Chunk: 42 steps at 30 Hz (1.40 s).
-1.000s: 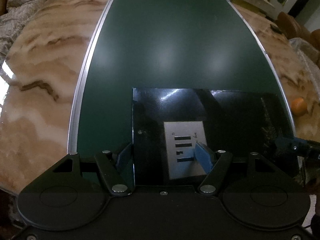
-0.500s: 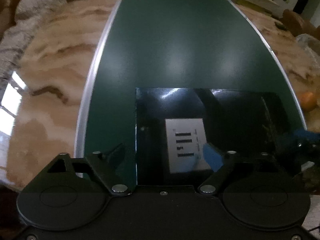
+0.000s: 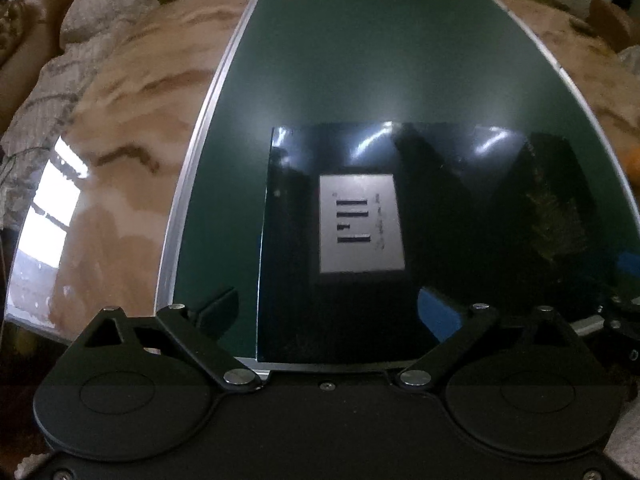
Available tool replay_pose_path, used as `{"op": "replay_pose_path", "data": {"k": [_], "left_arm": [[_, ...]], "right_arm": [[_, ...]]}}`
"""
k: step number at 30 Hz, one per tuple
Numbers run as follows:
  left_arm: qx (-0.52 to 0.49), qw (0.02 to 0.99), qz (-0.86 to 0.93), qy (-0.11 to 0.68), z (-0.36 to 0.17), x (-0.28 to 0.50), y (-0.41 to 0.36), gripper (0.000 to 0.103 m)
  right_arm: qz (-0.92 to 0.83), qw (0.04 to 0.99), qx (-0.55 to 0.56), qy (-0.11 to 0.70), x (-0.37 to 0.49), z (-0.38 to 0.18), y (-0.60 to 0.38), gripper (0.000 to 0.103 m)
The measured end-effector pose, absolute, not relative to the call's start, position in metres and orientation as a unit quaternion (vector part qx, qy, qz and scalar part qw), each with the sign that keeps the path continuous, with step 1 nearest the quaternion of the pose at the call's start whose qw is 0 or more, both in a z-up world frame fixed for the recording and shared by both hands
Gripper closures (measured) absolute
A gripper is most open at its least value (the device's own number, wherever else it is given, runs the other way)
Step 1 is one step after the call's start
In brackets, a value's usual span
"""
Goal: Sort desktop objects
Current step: 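Lower the black lid over the tray opening with both grippers, then settle the lid onto the tray and open both grippers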
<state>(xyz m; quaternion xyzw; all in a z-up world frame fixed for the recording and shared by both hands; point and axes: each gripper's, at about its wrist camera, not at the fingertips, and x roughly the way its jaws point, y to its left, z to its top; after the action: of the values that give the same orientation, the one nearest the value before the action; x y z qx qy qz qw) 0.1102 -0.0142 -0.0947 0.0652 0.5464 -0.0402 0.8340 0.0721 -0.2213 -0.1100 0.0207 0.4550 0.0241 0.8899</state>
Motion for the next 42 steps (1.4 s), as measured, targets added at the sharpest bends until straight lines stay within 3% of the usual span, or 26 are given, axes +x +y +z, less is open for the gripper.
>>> {"op": "replay_pose_path", "data": {"k": [26, 42], "left_arm": [[0.042, 0.829, -0.024, 0.557, -0.101, 0.078, 0.0, 0.003], [0.061, 0.811, -0.025, 0.581, -0.131, 0.076, -0.001, 0.002]], "right_arm": [[0.016, 0.889, 0.067, 0.452, 0.044, -0.101, -0.22, 0.031], [0.025, 0.878, 0.046, 0.476, 0.047, -0.13, -0.204, 0.029]]}}
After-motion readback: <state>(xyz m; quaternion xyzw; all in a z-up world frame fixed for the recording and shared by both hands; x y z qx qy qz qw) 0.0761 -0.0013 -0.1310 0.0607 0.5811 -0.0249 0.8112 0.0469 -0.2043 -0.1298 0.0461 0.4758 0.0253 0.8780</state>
